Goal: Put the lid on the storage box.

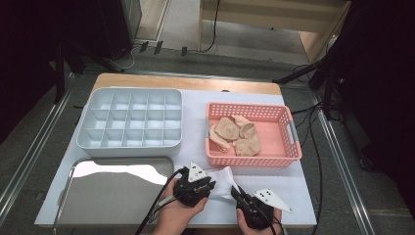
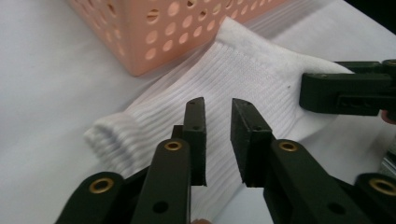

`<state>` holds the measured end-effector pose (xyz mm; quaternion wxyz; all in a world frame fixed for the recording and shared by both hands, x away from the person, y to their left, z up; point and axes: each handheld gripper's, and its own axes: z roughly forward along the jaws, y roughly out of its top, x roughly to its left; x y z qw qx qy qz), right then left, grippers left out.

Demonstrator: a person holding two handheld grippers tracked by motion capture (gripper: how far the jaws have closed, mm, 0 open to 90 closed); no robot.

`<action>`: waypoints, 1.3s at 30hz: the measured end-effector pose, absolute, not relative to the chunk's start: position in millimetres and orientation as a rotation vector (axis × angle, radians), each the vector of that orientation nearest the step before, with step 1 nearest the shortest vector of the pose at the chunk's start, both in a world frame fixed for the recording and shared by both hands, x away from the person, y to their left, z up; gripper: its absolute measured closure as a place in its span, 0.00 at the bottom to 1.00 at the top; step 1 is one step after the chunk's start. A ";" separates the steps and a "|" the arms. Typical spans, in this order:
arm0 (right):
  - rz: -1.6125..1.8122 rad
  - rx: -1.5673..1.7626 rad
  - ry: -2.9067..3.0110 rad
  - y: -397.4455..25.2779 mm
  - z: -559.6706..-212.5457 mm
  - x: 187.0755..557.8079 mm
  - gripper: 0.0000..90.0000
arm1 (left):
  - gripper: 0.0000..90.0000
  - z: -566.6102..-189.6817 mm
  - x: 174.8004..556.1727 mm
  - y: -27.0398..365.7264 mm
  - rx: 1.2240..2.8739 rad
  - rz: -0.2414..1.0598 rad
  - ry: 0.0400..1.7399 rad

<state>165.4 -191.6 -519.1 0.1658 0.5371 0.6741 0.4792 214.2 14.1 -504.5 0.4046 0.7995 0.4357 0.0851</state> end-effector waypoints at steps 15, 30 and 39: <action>1.405 1.487 1.904 -182.5 -511.5 161.4 0.91 | 0.78 -501.8 219.1 22.7 2.004 0.209 1.092; 1.361 1.342 1.963 -149.1 -503.8 157.5 0.91 | 0.77 -502.4 204.7 84.5 1.898 0.162 1.118; 1.360 1.242 2.021 -123.9 -504.2 156.7 0.91 | 0.89 -514.1 213.1 79.8 1.937 0.117 1.160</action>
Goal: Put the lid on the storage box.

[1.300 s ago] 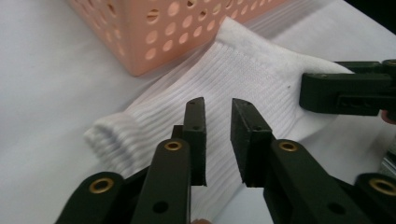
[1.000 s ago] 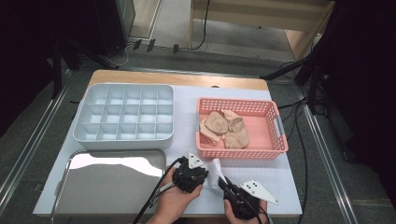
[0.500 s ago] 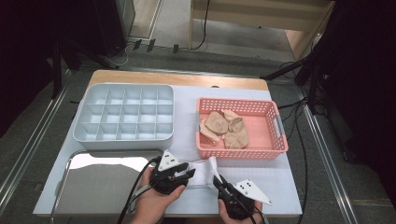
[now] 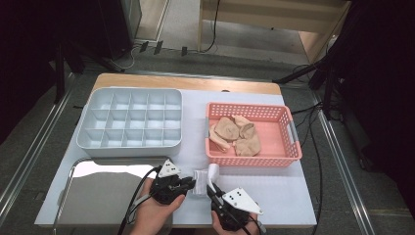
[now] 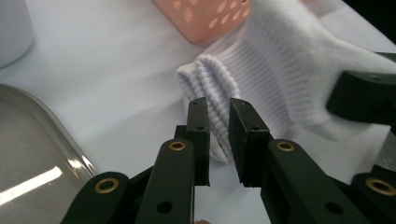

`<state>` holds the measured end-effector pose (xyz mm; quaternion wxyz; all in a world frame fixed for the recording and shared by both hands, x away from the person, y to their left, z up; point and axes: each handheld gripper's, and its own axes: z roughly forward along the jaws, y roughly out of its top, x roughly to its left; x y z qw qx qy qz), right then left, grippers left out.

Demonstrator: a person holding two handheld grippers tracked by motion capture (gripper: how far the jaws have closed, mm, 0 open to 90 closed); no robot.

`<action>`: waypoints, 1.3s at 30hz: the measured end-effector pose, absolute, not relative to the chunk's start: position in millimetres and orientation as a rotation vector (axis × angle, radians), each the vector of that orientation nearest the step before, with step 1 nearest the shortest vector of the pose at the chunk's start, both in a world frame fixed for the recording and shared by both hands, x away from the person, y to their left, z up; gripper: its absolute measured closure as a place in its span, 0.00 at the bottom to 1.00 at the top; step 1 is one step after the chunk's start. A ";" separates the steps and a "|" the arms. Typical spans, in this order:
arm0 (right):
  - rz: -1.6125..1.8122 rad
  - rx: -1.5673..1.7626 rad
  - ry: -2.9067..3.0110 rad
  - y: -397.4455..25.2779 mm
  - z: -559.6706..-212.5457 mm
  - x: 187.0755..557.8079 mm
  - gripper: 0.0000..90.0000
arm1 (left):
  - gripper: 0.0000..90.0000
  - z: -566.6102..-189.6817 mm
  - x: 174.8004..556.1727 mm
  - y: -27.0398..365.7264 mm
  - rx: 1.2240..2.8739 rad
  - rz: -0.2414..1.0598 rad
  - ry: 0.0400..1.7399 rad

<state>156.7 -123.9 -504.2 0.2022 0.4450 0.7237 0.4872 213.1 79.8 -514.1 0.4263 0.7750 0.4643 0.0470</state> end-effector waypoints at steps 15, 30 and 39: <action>1.243 1.154 2.173 -98.5 -522.8 156.7 0.90 | 0.93 -517.5 217.8 80.6 1.920 0.063 1.195; 1.237 1.172 2.158 -96.7 -526.2 158.8 0.88 | 0.72 -493.1 217.5 75.7 1.829 0.047 1.180; 1.296 1.187 2.176 -101.6 -523.6 155.6 0.79 | 0.90 -498.2 222.2 72.8 1.854 0.041 1.190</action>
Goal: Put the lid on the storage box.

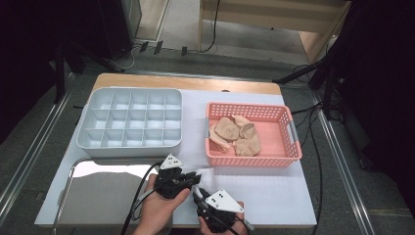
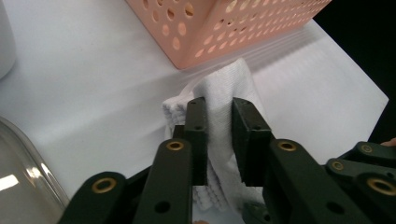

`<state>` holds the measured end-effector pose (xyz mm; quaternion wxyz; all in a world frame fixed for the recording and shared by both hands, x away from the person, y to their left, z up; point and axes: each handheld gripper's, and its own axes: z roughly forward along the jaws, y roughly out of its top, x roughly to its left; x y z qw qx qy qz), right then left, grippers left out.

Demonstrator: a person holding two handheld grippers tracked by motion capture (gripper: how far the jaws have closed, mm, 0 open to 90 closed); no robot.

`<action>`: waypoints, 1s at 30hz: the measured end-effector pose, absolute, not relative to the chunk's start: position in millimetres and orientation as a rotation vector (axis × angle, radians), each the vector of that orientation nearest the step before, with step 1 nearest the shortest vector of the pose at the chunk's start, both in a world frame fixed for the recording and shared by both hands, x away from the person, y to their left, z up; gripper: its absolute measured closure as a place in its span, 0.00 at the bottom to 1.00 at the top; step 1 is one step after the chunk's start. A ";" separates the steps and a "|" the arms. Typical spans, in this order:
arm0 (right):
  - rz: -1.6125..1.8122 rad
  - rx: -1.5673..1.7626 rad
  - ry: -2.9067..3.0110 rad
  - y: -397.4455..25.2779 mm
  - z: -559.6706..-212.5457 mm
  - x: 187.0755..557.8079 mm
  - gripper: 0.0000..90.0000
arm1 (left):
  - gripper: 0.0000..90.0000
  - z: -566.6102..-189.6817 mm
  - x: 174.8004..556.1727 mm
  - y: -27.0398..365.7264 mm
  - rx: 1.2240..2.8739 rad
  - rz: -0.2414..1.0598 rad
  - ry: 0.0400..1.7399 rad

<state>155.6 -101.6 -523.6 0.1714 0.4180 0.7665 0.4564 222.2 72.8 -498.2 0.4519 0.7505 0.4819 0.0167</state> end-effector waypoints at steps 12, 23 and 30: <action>1.457 1.233 2.161 -123.6 -502.7 139.3 0.87 | 0.91 -499.6 224.1 75.9 1.851 0.044 1.195; 1.438 1.256 2.143 -110.3 -502.8 153.1 0.94 | 0.91 -502.3 226.3 75.1 1.852 0.040 1.201; 1.314 1.267 2.164 -95.3 -520.6 162.3 0.93 | 0.91 -504.2 228.7 75.8 1.853 0.037 1.210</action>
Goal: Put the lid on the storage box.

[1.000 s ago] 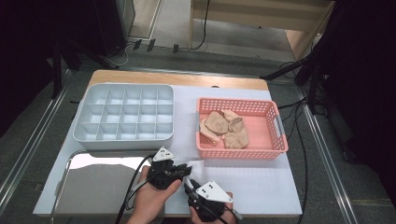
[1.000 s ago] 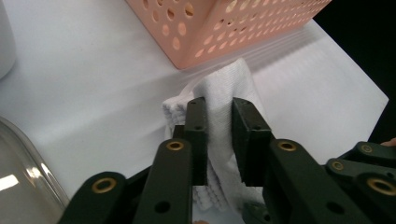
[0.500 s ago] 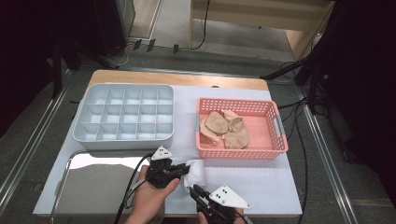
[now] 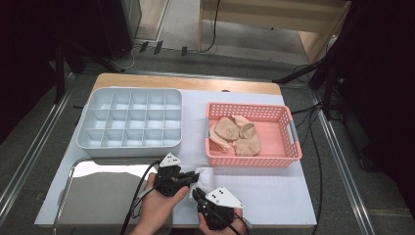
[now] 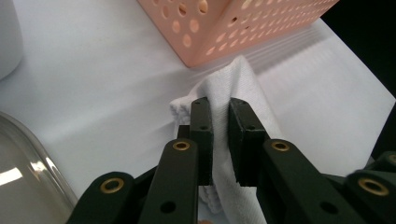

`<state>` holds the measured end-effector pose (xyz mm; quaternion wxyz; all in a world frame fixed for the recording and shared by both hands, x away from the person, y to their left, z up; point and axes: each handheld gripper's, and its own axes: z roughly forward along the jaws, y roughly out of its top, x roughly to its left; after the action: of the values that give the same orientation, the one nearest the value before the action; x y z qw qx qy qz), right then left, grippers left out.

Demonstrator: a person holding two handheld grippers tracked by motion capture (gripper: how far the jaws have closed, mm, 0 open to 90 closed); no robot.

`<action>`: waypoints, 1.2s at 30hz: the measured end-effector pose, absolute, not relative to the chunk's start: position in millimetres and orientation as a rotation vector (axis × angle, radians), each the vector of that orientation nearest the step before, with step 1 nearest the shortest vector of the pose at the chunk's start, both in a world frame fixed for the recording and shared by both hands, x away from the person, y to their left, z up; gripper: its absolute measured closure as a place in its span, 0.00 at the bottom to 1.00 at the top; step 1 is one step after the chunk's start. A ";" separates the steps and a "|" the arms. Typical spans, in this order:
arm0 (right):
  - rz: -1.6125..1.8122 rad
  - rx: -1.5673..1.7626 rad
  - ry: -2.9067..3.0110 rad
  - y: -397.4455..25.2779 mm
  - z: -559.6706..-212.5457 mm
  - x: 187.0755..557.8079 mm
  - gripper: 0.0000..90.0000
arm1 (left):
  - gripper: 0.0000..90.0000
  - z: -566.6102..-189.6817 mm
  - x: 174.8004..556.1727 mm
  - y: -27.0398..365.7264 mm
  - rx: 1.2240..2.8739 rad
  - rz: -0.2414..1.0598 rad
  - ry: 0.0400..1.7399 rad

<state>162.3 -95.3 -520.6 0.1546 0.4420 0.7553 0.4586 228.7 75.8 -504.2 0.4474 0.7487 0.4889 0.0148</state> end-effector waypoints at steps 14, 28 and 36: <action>1.282 1.257 2.149 -93.6 -526.8 161.1 0.95 | 0.39 -514.4 238.2 77.6 1.850 -0.089 1.309; 1.278 1.257 2.149 -93.8 -528.9 159.0 0.98 | 0.35 -520.6 247.2 77.7 1.821 -0.225 1.338; 1.274 1.251 2.153 -95.6 -530.1 158.6 0.99 | 0.51 -524.0 248.9 77.6 1.837 -0.323 1.311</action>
<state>158.6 -95.6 -530.1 0.1717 0.4406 0.7584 0.4487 248.9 77.6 -524.0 0.4176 0.7321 0.5225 -0.1287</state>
